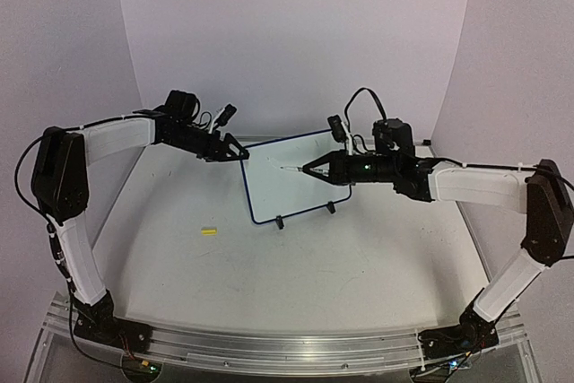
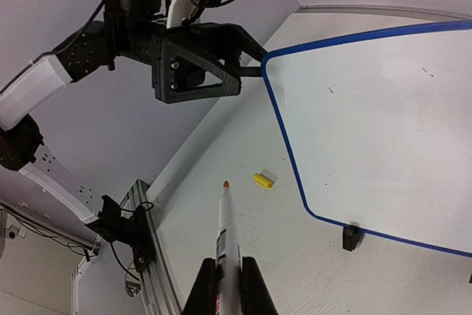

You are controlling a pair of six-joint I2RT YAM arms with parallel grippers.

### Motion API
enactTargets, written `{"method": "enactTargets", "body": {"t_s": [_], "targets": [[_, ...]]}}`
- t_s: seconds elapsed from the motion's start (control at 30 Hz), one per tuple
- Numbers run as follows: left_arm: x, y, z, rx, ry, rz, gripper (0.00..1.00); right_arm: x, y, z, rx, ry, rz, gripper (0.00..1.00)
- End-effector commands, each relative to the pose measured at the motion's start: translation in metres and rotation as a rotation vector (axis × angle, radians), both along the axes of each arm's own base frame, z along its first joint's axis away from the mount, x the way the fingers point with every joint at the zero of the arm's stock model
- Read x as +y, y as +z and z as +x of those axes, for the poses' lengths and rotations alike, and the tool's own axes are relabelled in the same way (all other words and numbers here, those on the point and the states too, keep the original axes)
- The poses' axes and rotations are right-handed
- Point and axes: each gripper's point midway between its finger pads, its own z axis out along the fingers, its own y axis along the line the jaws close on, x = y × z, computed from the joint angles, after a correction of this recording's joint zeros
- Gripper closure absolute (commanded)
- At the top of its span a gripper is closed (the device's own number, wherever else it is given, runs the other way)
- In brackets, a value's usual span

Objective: Write a sentence on the whiteboard
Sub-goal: Hold the whiteboard on the whiteboard stand.

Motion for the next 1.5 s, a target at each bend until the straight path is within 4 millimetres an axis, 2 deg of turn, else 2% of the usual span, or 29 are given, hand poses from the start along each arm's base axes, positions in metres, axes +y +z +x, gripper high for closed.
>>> {"method": "enactTargets", "body": {"t_s": [0.0, 0.17, 0.6, 0.87, 1.1, 1.27, 1.47], "targets": [[-0.007, 0.010, 0.000, -0.036, -0.061, -0.033, 0.33, 0.016, 0.024, 0.004, -0.075, 0.062, 0.052, 1.00], [-0.003, -0.003, 0.002, -0.057, -0.060, 0.017, 0.48, 0.023, 0.020, 0.011, -0.075, 0.074, 0.050, 1.00], [-0.005, -0.011, 0.002, -0.057, -0.077, 0.015, 0.78, 0.037, 0.011, 0.022, -0.061, 0.092, 0.045, 1.00], [-0.004, -0.018, 0.003, -0.063, -0.086, 0.033, 0.86, 0.045, 0.004, 0.026, -0.058, 0.100, 0.038, 1.00], [-0.005, -0.016, 0.001, -0.081, -0.105, 0.027, 0.91, 0.051, 0.000, 0.029, -0.062, 0.093, 0.031, 1.00], [-0.008, -0.015, -0.003, -0.075, -0.126, 0.008, 1.00, 0.051, 0.002, 0.031, -0.073, 0.073, 0.027, 1.00], [-0.007, -0.016, -0.006, -0.087, -0.137, 0.013, 1.00, 0.050, 0.004, 0.041, -0.093, 0.020, 0.021, 1.00]]}}
